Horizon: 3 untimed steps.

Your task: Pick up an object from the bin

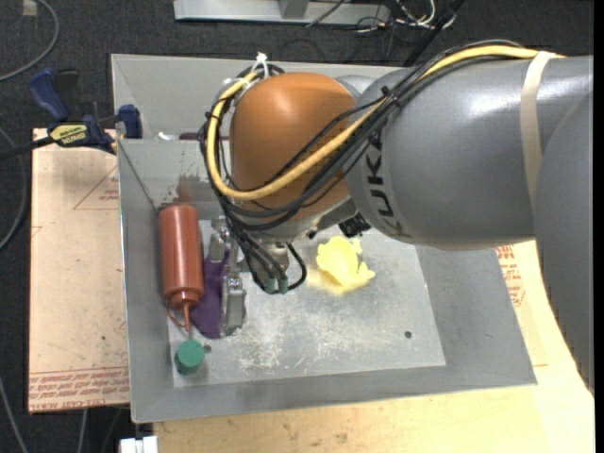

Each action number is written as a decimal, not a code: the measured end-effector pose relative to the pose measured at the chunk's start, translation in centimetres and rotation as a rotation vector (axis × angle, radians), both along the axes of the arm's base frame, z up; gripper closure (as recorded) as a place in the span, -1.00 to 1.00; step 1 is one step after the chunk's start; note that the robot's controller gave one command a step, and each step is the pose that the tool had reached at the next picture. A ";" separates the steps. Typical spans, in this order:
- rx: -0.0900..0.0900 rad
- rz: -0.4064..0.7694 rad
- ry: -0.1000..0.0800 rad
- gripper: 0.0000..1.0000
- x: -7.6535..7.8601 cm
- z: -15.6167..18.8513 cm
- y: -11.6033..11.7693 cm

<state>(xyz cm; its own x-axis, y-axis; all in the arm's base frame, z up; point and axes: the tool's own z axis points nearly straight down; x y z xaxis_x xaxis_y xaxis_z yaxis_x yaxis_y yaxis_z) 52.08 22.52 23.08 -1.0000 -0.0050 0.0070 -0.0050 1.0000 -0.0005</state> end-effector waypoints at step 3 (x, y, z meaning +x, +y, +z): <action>0.004 0.544 -0.008 -1.00 -2.7 -6.1 0.6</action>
Offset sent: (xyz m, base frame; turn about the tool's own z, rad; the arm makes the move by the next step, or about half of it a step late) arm -0.0398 0.0077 -0.1608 -0.6645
